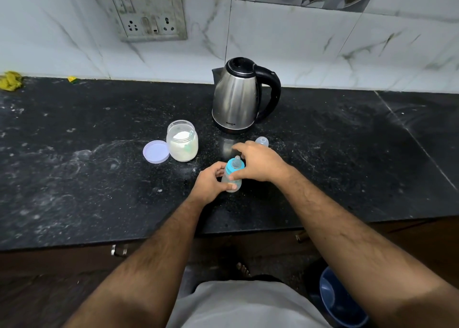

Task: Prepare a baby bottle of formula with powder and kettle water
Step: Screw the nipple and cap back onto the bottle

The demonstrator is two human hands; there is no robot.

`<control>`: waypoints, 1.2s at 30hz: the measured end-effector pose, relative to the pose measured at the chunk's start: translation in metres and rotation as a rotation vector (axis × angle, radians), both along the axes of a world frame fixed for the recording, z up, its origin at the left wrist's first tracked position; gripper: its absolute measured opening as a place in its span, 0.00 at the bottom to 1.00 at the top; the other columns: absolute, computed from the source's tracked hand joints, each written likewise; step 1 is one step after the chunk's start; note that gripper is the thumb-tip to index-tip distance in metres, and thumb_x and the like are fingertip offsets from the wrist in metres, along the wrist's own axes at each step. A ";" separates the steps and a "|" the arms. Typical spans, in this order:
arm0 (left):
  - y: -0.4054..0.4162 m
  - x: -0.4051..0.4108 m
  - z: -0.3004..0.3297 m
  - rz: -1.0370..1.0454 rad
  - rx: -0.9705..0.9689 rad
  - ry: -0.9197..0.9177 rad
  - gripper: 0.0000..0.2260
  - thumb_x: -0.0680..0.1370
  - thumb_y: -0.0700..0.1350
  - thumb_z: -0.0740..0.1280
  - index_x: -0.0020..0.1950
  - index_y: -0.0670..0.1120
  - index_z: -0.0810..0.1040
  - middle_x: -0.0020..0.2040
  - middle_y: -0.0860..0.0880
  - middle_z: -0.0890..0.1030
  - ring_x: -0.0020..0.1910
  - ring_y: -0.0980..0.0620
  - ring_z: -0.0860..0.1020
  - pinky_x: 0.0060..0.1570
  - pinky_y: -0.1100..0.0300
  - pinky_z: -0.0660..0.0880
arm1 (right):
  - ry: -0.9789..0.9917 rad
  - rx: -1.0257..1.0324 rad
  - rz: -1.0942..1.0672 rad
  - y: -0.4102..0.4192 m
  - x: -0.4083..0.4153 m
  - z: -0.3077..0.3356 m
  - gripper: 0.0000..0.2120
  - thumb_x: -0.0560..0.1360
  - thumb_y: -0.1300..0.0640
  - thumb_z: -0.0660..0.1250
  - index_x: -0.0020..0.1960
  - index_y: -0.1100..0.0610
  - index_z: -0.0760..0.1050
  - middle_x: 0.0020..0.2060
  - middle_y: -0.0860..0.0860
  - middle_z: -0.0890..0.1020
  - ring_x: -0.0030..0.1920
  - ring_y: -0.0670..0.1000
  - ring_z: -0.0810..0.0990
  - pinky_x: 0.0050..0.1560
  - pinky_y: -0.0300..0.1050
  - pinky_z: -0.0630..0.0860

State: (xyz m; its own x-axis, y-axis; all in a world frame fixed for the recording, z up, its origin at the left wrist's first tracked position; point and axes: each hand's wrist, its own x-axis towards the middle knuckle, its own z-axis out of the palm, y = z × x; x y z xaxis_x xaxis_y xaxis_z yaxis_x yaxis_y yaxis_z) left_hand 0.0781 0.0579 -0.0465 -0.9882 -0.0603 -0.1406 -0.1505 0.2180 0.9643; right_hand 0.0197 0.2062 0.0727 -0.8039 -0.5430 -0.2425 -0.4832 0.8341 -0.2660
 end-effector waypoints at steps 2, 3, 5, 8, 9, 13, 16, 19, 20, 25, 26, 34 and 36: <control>0.000 -0.001 -0.001 0.004 -0.010 0.001 0.25 0.64 0.37 0.80 0.59 0.47 0.79 0.55 0.51 0.84 0.58 0.54 0.80 0.65 0.59 0.73 | -0.108 -0.024 0.057 0.004 -0.005 0.003 0.35 0.68 0.48 0.76 0.72 0.47 0.68 0.56 0.46 0.72 0.55 0.47 0.73 0.49 0.43 0.70; 0.000 -0.001 -0.002 0.004 -0.017 -0.002 0.25 0.64 0.37 0.80 0.59 0.47 0.79 0.56 0.51 0.84 0.59 0.54 0.80 0.65 0.58 0.73 | -0.121 -0.031 0.076 0.005 -0.006 0.002 0.30 0.69 0.52 0.76 0.69 0.47 0.71 0.53 0.45 0.72 0.53 0.46 0.73 0.49 0.43 0.70; 0.000 -0.002 -0.003 -0.002 -0.013 -0.005 0.25 0.64 0.37 0.80 0.59 0.47 0.79 0.56 0.51 0.84 0.59 0.53 0.80 0.65 0.56 0.73 | -0.060 -0.040 0.061 0.006 -0.007 -0.002 0.19 0.69 0.50 0.76 0.58 0.48 0.77 0.45 0.43 0.74 0.47 0.46 0.74 0.42 0.43 0.70; -0.001 -0.002 -0.003 -0.001 -0.004 -0.008 0.24 0.64 0.37 0.80 0.58 0.46 0.80 0.54 0.50 0.84 0.58 0.53 0.81 0.64 0.56 0.74 | 0.058 0.013 -0.047 0.004 -0.001 -0.008 0.21 0.66 0.36 0.73 0.48 0.50 0.75 0.37 0.43 0.74 0.40 0.45 0.74 0.33 0.41 0.66; 0.000 -0.001 -0.003 0.000 -0.003 -0.007 0.24 0.65 0.37 0.80 0.58 0.46 0.80 0.54 0.50 0.84 0.57 0.53 0.81 0.63 0.56 0.75 | 0.084 0.023 -0.076 0.004 0.001 -0.010 0.23 0.66 0.33 0.72 0.47 0.50 0.73 0.37 0.43 0.75 0.38 0.45 0.73 0.34 0.42 0.66; -0.001 -0.002 -0.002 -0.002 0.004 -0.008 0.25 0.64 0.37 0.80 0.58 0.47 0.79 0.54 0.51 0.84 0.57 0.53 0.81 0.64 0.56 0.74 | 0.053 -0.009 -0.063 0.007 0.001 -0.014 0.31 0.64 0.33 0.72 0.60 0.49 0.72 0.48 0.45 0.76 0.45 0.46 0.76 0.40 0.46 0.73; -0.001 -0.003 -0.003 -0.002 -0.010 -0.009 0.25 0.64 0.37 0.81 0.59 0.48 0.79 0.55 0.50 0.84 0.58 0.53 0.80 0.65 0.57 0.73 | -0.097 -0.095 0.029 0.008 -0.003 -0.009 0.31 0.68 0.50 0.75 0.69 0.46 0.69 0.54 0.45 0.72 0.52 0.45 0.74 0.52 0.47 0.76; 0.000 -0.003 -0.005 -0.003 -0.015 -0.008 0.25 0.64 0.37 0.81 0.59 0.48 0.79 0.55 0.51 0.84 0.58 0.53 0.80 0.65 0.56 0.73 | -0.058 -0.120 0.004 0.006 -0.002 -0.011 0.17 0.69 0.51 0.74 0.56 0.47 0.75 0.48 0.45 0.74 0.48 0.46 0.74 0.46 0.45 0.74; 0.000 -0.003 -0.004 -0.003 -0.013 -0.012 0.25 0.64 0.37 0.81 0.58 0.48 0.80 0.55 0.51 0.84 0.58 0.54 0.80 0.64 0.56 0.74 | -0.022 -0.100 -0.032 0.005 0.000 -0.012 0.16 0.68 0.46 0.74 0.52 0.48 0.74 0.44 0.44 0.75 0.45 0.46 0.74 0.42 0.44 0.72; 0.000 -0.001 -0.001 0.000 -0.005 -0.018 0.23 0.65 0.37 0.80 0.56 0.49 0.79 0.52 0.51 0.85 0.55 0.54 0.81 0.62 0.56 0.75 | 0.087 0.011 -0.120 -0.001 0.006 -0.012 0.28 0.65 0.31 0.71 0.51 0.52 0.72 0.41 0.46 0.77 0.40 0.46 0.74 0.36 0.45 0.69; 0.001 -0.001 -0.001 0.003 -0.004 -0.014 0.23 0.64 0.37 0.80 0.56 0.49 0.80 0.52 0.51 0.85 0.56 0.53 0.81 0.63 0.56 0.75 | 0.075 0.009 -0.102 -0.001 0.005 -0.012 0.30 0.64 0.32 0.72 0.55 0.51 0.72 0.45 0.47 0.78 0.43 0.47 0.76 0.37 0.45 0.70; 0.001 -0.001 -0.002 0.004 -0.017 -0.008 0.23 0.64 0.38 0.81 0.55 0.51 0.79 0.54 0.52 0.84 0.58 0.54 0.80 0.65 0.56 0.73 | -0.015 -0.026 0.018 0.003 0.000 -0.007 0.20 0.70 0.50 0.74 0.59 0.51 0.75 0.54 0.48 0.77 0.55 0.50 0.77 0.49 0.48 0.76; 0.001 -0.001 -0.001 0.003 -0.013 -0.005 0.22 0.64 0.37 0.80 0.54 0.51 0.79 0.54 0.52 0.84 0.58 0.54 0.80 0.64 0.58 0.74 | 0.042 -0.004 -0.034 0.000 0.003 -0.007 0.18 0.70 0.44 0.73 0.54 0.53 0.74 0.47 0.47 0.78 0.49 0.49 0.78 0.40 0.45 0.72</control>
